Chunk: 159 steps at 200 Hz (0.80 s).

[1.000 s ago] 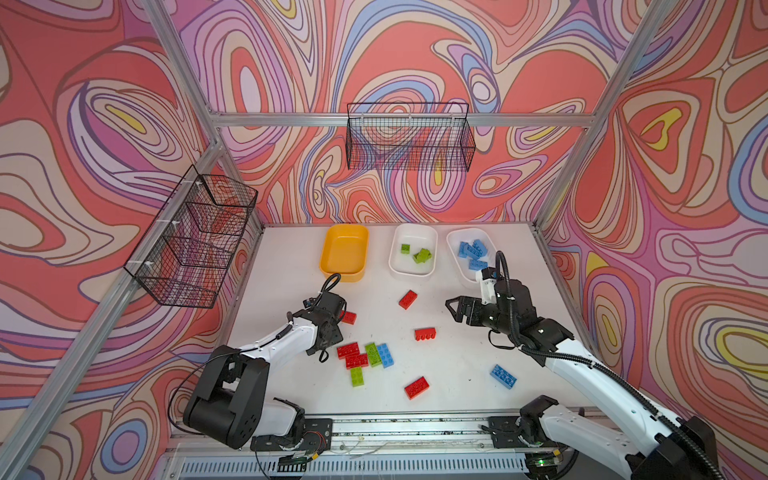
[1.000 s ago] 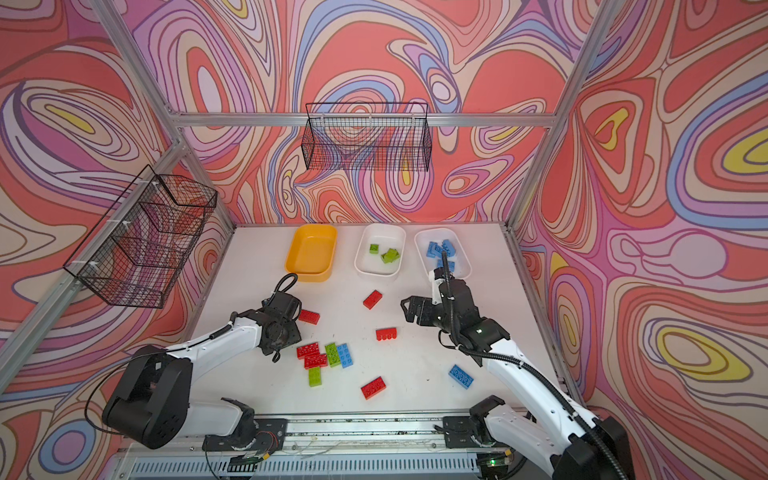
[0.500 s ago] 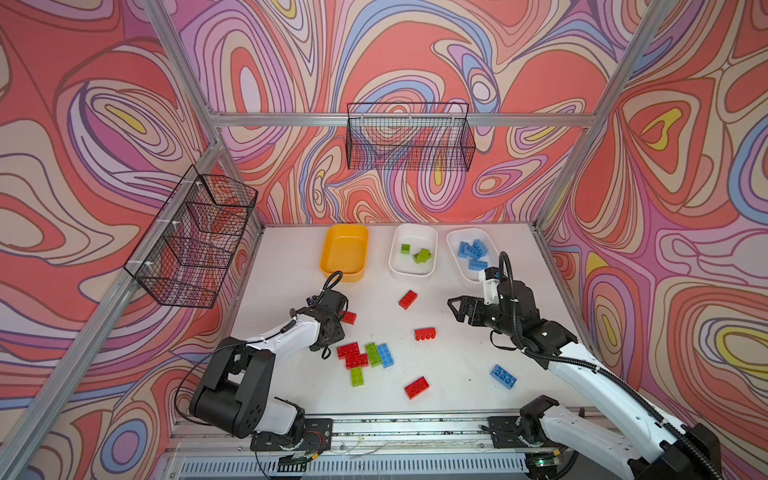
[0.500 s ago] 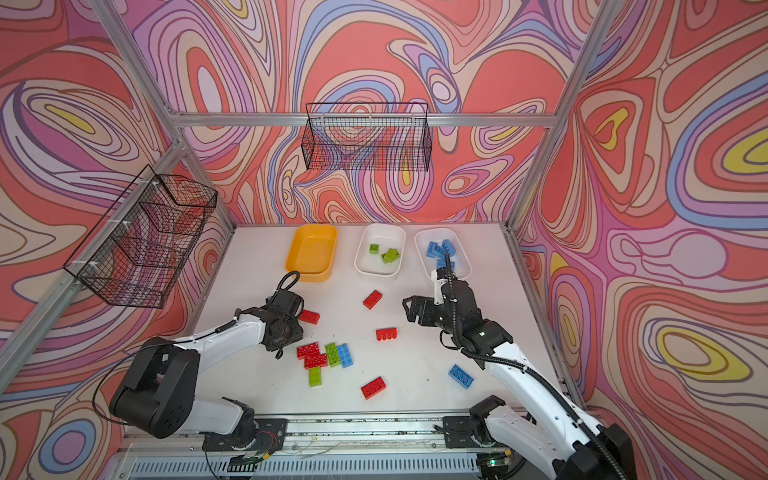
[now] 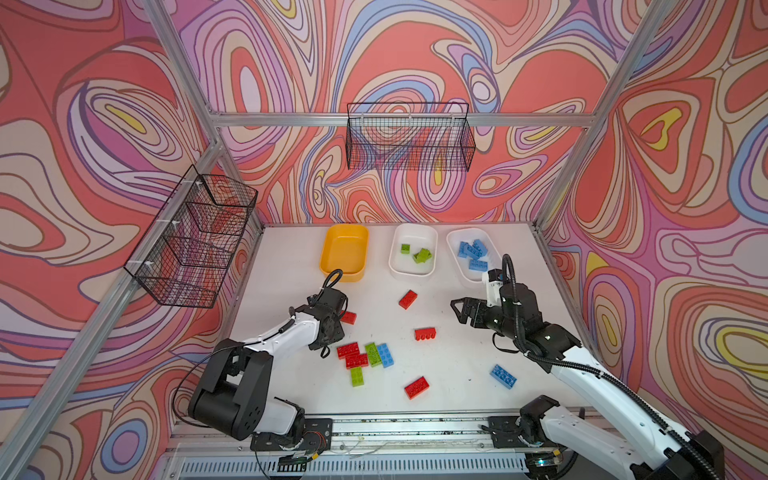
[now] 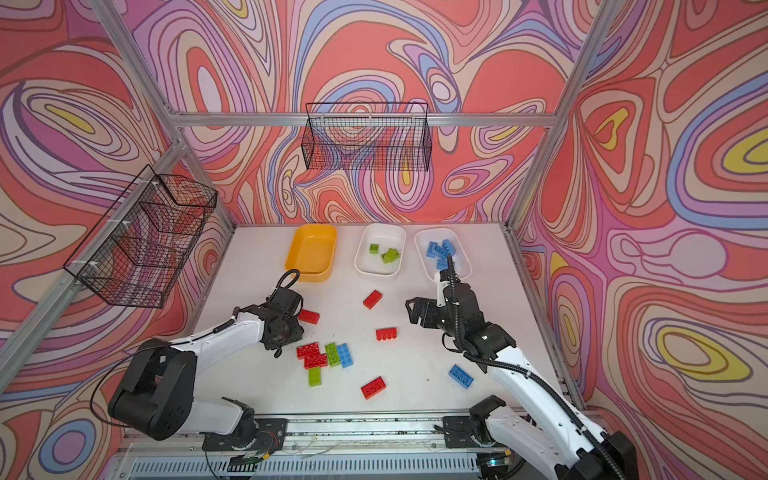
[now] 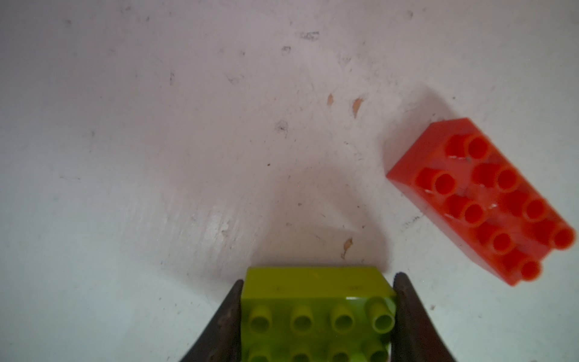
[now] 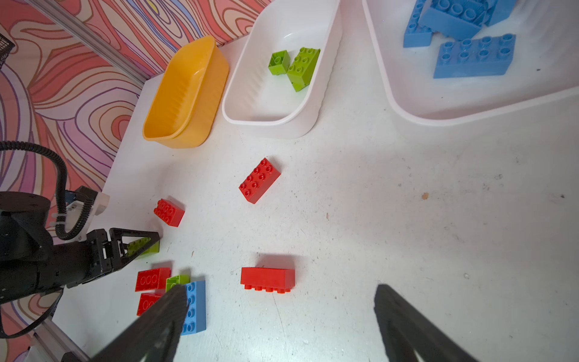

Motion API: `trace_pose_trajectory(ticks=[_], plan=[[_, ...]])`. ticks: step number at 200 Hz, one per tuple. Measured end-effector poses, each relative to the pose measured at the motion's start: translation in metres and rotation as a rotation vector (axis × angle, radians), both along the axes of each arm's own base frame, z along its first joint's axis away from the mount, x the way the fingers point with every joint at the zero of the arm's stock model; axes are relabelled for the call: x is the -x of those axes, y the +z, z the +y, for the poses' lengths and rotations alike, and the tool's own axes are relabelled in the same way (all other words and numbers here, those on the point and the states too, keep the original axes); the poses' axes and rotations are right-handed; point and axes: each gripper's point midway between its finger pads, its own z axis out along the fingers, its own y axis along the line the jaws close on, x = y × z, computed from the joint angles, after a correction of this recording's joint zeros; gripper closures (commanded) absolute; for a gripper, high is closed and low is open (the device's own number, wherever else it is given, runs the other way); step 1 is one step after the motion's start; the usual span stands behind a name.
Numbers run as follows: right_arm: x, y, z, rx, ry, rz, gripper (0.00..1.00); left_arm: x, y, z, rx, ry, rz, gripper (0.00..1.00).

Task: Sort the legos into containers by color
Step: 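Carry the lime-green brick into the middle white tub and open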

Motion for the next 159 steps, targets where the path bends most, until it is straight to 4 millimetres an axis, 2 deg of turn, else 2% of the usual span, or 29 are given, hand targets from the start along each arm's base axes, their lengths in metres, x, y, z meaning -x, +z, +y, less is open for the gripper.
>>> trace_pose_trajectory(ticks=[51, 78, 124, 159], plan=[[0.002, 0.006, -0.002, -0.005, -0.005, -0.018, 0.02, -0.009, 0.011, -0.004, 0.007, -0.019, -0.016, 0.59], [0.002, 0.005, -0.003, 0.0, -0.008, -0.014, 0.02, -0.022, 0.026, -0.012, 0.035, -0.031, -0.048, 0.59], [0.003, 0.003, -0.004, 0.004, -0.011, -0.01, 0.02, -0.063, 0.072, -0.04, 0.132, -0.068, -0.164, 0.59], [0.002, 0.003, -0.005, 0.008, -0.018, -0.011, 0.02, -0.104, 0.101, -0.078, 0.203, -0.124, -0.227, 0.59]])
